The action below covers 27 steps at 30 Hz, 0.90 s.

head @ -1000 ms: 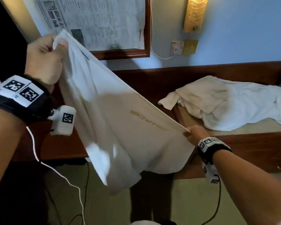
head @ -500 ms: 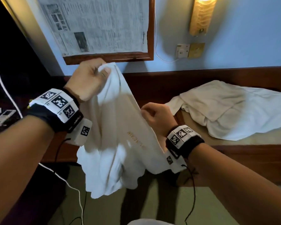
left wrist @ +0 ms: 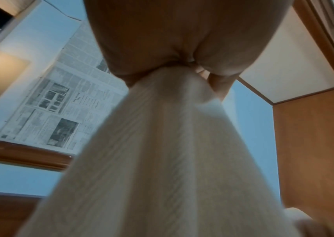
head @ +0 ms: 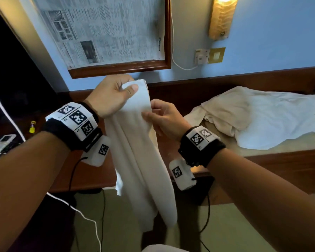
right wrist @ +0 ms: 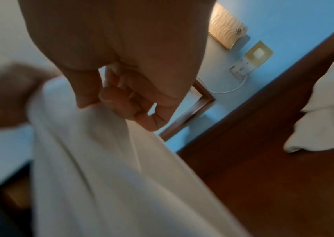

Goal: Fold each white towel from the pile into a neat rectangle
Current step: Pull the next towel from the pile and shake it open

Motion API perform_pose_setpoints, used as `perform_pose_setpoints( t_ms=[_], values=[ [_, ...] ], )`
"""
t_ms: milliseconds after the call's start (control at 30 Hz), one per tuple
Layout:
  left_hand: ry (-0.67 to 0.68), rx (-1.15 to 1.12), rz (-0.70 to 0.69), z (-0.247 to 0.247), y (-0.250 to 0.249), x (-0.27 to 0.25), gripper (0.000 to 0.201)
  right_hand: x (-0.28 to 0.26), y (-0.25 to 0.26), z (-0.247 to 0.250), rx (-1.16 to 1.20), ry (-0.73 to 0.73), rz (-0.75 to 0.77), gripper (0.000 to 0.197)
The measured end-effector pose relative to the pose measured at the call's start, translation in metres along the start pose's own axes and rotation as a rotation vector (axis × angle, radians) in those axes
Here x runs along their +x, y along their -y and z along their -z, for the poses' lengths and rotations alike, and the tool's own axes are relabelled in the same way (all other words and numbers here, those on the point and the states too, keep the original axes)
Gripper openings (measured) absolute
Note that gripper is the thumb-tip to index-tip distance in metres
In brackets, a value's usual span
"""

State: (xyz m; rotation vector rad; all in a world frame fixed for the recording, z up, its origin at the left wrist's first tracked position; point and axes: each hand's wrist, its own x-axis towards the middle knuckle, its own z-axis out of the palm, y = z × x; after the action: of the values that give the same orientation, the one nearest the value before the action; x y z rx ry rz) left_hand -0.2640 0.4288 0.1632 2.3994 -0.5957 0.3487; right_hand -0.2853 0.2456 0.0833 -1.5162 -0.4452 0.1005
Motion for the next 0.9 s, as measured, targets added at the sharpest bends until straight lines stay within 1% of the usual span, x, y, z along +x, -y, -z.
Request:
perform_pose_setpoints(
  t_ms=[33,133,200,267,367,433,500,567,633,700,733,767,800,867,900],
  values=[
    [-0.024,0.010,0.001,0.003,0.003,0.000,0.025,-0.008,-0.014,0.001,-0.033,0.049,-0.067,0.007],
    [-0.062,0.032,0.023,0.016,0.011,0.000,0.027,-0.037,-0.081,0.026,-0.402,0.110,-0.236,0.013],
    [-0.064,0.059,0.035,0.023,0.019,-0.002,0.027,-0.061,-0.124,0.051,-0.631,0.095,-0.423,0.021],
    [-0.057,0.051,0.046,0.028,0.028,-0.005,0.029,-0.087,-0.153,0.072,-0.777,0.054,-0.618,0.026],
    [-0.074,0.024,0.060,0.038,0.045,-0.011,0.031,-0.123,-0.174,0.088,-0.861,0.016,-0.825,0.029],
    [-0.100,-0.028,0.074,0.048,0.059,-0.013,0.032,-0.141,-0.185,0.097,-0.898,-0.032,-0.911,0.021],
    [-0.127,-0.052,0.115,0.053,0.071,-0.014,0.035,-0.160,-0.194,0.110,-0.932,-0.134,-0.988,0.015],
    [-0.136,-0.010,0.143,0.054,0.080,-0.015,0.038,-0.175,-0.199,0.122,-0.973,-0.220,-1.070,0.013],
    [-0.130,0.002,0.122,0.050,0.083,-0.015,0.037,-0.181,-0.201,0.125,-1.040,-0.246,-1.128,0.017],
    [-0.132,-0.035,0.075,0.042,0.076,-0.017,0.030,-0.171,-0.191,0.119,-1.087,-0.244,-1.142,0.024],
    [-0.127,-0.053,0.053,0.036,0.070,-0.017,0.027,-0.160,-0.184,0.113,-1.093,-0.253,-1.107,0.028],
    [-0.108,-0.067,0.036,0.029,0.063,-0.017,0.026,-0.145,-0.174,0.106,-1.080,-0.265,-1.035,0.030],
    [-0.073,-0.078,0.017,0.020,0.055,-0.016,0.025,-0.127,-0.162,0.098,-1.047,-0.279,-0.912,0.033],
    [0.028,-0.089,-0.010,0.001,0.040,-0.014,0.021,-0.089,-0.131,0.077,-0.937,-0.281,-0.567,0.038],
    [0.081,-0.089,-0.021,-0.008,0.032,-0.013,0.020,-0.070,-0.111,0.065,-0.841,-0.279,-0.401,0.039]
  ],
)
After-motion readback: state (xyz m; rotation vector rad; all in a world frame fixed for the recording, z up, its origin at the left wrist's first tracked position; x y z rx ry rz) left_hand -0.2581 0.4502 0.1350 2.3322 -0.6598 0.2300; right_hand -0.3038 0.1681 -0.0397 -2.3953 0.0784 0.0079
